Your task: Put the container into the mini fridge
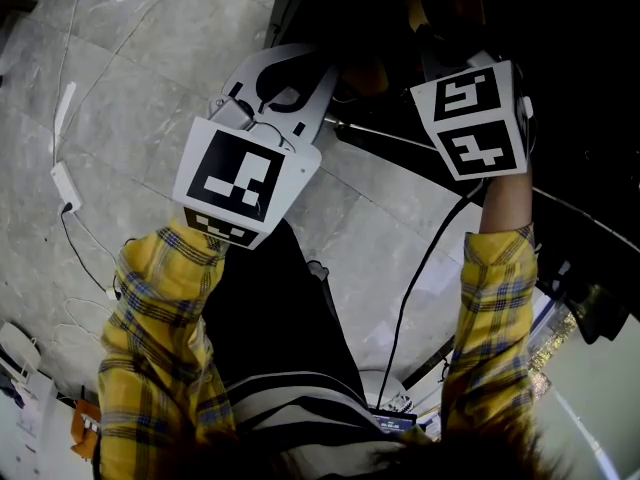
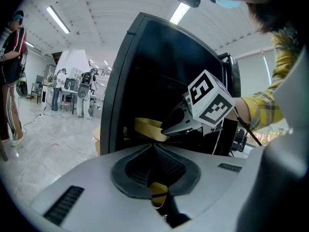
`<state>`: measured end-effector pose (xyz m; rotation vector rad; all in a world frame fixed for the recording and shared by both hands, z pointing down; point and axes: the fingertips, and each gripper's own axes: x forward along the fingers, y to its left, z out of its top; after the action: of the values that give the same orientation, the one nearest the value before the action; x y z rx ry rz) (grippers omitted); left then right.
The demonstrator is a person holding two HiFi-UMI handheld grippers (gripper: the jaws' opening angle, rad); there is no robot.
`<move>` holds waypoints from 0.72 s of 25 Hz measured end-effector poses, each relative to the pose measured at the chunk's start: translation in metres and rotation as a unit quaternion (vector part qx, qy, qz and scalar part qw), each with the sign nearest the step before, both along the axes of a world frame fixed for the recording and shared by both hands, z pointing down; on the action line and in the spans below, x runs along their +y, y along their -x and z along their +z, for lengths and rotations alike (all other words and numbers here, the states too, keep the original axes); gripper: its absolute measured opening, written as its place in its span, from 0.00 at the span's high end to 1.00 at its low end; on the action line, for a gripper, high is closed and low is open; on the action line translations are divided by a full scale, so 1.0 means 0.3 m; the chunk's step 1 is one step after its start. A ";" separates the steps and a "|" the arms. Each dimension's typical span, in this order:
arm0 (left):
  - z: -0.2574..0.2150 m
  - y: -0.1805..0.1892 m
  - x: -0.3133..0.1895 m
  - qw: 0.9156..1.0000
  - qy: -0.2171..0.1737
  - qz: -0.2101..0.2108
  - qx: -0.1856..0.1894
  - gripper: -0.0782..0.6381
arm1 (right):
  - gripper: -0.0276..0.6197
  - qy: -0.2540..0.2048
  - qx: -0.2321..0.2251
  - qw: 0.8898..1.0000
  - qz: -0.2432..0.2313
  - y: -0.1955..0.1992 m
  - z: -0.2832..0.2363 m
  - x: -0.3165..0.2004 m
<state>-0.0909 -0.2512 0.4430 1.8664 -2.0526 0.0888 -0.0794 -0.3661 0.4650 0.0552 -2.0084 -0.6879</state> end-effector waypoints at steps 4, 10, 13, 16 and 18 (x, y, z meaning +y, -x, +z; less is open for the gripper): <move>-0.006 0.008 0.006 1.000 -0.003 -0.005 0.004 0.87 | 0.82 -0.006 -0.034 0.999 0.010 0.020 -0.022 -0.001; -0.057 -0.014 0.013 1.000 -0.016 0.001 0.001 0.87 | 0.79 -0.001 -0.072 0.997 0.029 0.011 -0.079 0.027; -0.085 -0.011 0.036 1.000 -0.024 -0.009 0.000 0.87 | 0.80 0.011 -0.085 0.996 0.038 -0.009 -0.102 0.063; -0.118 0.007 0.071 0.999 -0.038 -0.032 0.001 0.87 | 0.82 0.038 -0.105 0.992 0.059 -0.031 -0.126 0.094; -0.128 0.014 0.098 0.998 -0.039 -0.043 0.008 0.87 | 0.84 0.056 -0.123 0.988 0.079 -0.049 -0.141 0.112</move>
<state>-0.0949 -0.2218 0.4046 1.8144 -2.1503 -0.0279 -0.0646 -0.3325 0.4228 0.2406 -2.2466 -0.4855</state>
